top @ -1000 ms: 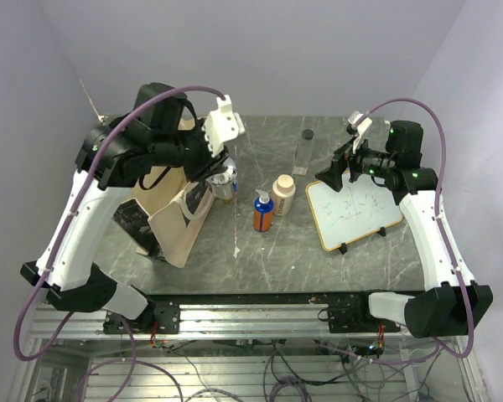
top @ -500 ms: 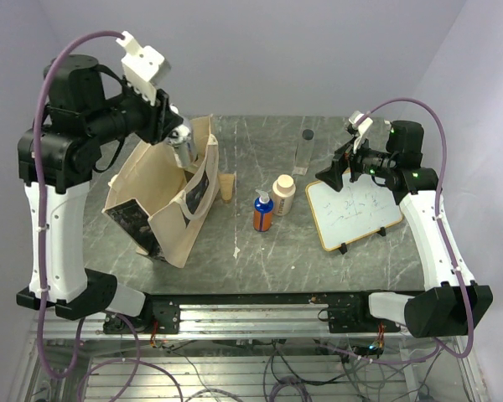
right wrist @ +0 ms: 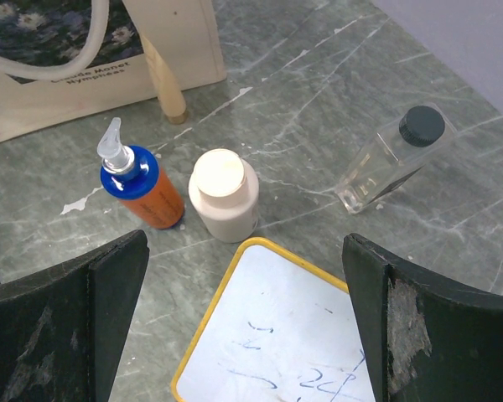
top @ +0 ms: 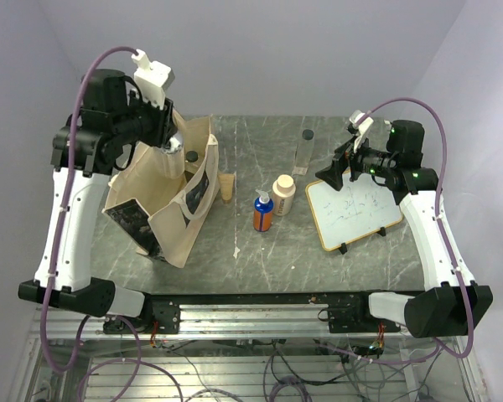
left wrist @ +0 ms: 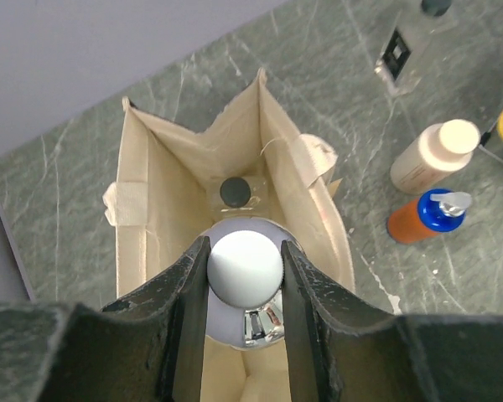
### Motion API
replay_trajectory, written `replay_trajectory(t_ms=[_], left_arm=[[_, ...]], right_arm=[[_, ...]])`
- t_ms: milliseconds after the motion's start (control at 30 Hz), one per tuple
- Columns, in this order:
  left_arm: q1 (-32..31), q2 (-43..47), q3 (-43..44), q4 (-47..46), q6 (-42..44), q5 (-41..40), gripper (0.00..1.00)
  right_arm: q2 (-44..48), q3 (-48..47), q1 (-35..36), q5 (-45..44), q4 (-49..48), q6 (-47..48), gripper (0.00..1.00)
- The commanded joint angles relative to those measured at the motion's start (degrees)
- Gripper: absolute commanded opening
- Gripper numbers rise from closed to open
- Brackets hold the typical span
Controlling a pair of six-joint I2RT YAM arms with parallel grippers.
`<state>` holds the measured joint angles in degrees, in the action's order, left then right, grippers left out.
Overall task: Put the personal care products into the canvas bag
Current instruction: Place the care product in the canvas bag.
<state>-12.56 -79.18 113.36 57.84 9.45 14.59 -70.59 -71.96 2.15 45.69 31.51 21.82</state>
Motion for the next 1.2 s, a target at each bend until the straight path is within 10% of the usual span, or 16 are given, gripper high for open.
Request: replay_trajectory(t_ms=[0,1167], left_arm=[[0.4,2.5,-3.8,-12.3,0.4,-4.2,0.07],[0.6,-3.5,-32.9,-43.0,-3.6,-9.2,0.07]], right_arm=[[1.2,0.8,-0.6,0.8,-0.9,-0.1,1.00],[1.0,0.8,-0.6,1.3,-1.1,-0.3,1.00]])
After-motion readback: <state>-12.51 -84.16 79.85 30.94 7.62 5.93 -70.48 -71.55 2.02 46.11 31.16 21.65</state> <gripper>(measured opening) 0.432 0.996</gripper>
